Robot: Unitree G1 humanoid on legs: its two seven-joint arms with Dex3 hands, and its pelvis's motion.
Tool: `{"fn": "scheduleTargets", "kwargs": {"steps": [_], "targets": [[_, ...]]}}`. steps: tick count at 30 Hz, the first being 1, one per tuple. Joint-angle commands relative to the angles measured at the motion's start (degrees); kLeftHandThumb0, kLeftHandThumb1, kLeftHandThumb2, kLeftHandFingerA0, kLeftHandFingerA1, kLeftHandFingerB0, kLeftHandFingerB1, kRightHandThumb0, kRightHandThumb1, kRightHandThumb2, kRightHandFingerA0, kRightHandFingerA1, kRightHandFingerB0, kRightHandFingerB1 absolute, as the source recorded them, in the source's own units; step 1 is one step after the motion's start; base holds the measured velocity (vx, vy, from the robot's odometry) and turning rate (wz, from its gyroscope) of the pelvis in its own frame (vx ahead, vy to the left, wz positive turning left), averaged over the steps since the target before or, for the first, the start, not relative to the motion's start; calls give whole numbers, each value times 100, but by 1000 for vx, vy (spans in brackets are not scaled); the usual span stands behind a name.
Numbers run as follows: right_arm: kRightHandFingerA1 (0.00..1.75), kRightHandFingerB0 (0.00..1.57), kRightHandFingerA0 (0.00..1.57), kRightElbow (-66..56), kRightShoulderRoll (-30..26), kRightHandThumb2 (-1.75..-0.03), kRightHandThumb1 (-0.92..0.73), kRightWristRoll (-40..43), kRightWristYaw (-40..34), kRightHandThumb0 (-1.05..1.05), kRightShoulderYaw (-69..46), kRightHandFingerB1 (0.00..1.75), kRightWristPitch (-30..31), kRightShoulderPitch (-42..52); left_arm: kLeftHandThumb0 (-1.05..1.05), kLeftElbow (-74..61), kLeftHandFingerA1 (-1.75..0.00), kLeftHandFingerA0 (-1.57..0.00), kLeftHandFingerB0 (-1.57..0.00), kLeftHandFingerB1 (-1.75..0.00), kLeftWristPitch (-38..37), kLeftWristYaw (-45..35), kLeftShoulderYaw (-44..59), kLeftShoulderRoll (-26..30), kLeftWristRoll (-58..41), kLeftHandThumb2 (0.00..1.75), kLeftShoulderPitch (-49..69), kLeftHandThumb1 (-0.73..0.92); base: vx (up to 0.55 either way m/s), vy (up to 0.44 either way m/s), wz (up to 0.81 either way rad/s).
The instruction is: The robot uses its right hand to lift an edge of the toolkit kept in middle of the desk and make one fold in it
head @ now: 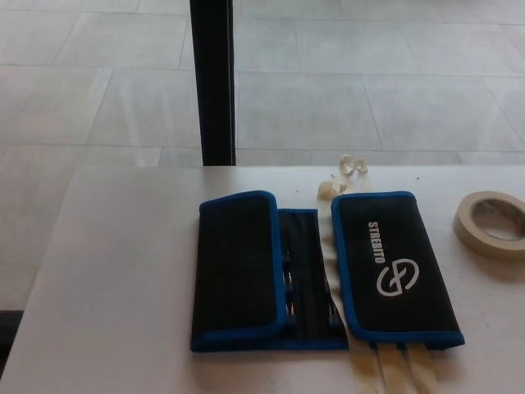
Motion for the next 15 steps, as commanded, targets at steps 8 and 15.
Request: {"fn": "scheduleTargets", "kwargs": {"steps": [8,15], "targets": [[88,33,68,1476,812,-62,-76,408,-953,-60,-699,60,-1522,255,-67,-16,-67,-62,-42,-52,36,47,393,-2,-262,66,54,86,0,0,0],[76,27,55,1875,803,-63,-75,196,-741,-61,-169,53,-1324,450,-68,-9,-65,-64,-44,-52,53,-34,389,-2,-173,66,128,87,0,0,0]]}}
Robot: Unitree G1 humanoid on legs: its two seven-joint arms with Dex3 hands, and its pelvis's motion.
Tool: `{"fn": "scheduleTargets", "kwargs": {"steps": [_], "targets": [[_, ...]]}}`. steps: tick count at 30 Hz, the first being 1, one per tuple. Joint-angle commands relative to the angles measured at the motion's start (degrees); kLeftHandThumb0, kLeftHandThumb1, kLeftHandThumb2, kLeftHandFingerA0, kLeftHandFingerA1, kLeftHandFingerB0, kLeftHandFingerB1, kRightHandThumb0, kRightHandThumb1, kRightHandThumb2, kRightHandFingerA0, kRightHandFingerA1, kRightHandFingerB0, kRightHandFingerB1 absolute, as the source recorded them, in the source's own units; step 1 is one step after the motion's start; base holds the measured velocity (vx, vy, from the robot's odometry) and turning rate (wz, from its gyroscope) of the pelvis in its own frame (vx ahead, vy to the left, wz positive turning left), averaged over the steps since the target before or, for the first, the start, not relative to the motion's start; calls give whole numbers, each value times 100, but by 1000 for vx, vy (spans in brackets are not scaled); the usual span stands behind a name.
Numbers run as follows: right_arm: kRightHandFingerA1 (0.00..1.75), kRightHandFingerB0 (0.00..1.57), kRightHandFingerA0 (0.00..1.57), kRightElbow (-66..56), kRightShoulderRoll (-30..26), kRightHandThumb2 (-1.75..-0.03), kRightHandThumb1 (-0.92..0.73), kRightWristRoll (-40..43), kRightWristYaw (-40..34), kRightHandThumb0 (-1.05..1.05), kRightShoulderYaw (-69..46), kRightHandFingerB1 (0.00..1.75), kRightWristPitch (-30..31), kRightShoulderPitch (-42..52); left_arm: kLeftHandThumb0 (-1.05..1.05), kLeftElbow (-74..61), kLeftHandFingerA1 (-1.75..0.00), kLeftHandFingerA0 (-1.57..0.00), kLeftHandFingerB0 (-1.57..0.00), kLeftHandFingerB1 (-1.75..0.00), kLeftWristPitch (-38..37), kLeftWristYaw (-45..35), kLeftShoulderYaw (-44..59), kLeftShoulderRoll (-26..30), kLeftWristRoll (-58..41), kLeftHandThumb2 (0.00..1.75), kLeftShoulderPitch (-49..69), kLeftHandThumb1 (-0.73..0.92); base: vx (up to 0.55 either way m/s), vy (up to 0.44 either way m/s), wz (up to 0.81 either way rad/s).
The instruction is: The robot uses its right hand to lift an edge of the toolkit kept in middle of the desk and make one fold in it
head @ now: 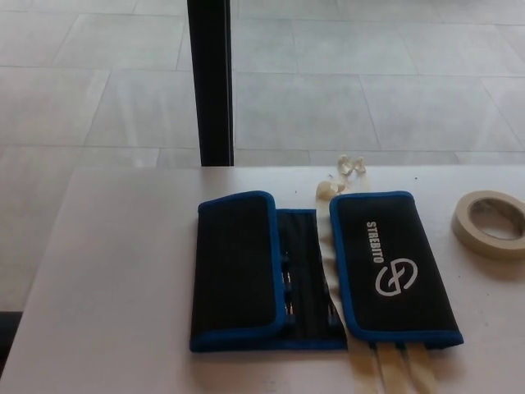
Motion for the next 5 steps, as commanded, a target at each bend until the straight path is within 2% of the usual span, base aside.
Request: {"fn": "scheduleTargets", "kwargs": {"steps": [1,3,4,5], "targets": [[79,30,56,396,-60,-64,-76,-92,2,-62,519,61,-241,261,-67,12,-62,-66,-47,-52,17,-11,22,0,-45,65,172,86,0,0,0],[89,32,60,549,-79,-64,-81,-109,211,-57,798,63,-185,346,-67,-3,-63,-64,-49,-53,-24,-75,33,-5,-63,65,209,86,0,0,0],[100,35,78,556,-65,-63,-78,-163,78,-58,923,62,-154,351,-66,-15,-65,-64,-46,-52,-12,-77,55,-7,-87,66,249,86,0,0,0],[100,35,78,568,-68,-63,-78,-164,15,-58,997,62,-149,355,-66,-22,-65,-64,-46,-52,-6,-78,64,-8,-98,66,267,86,0,0,0]]}}
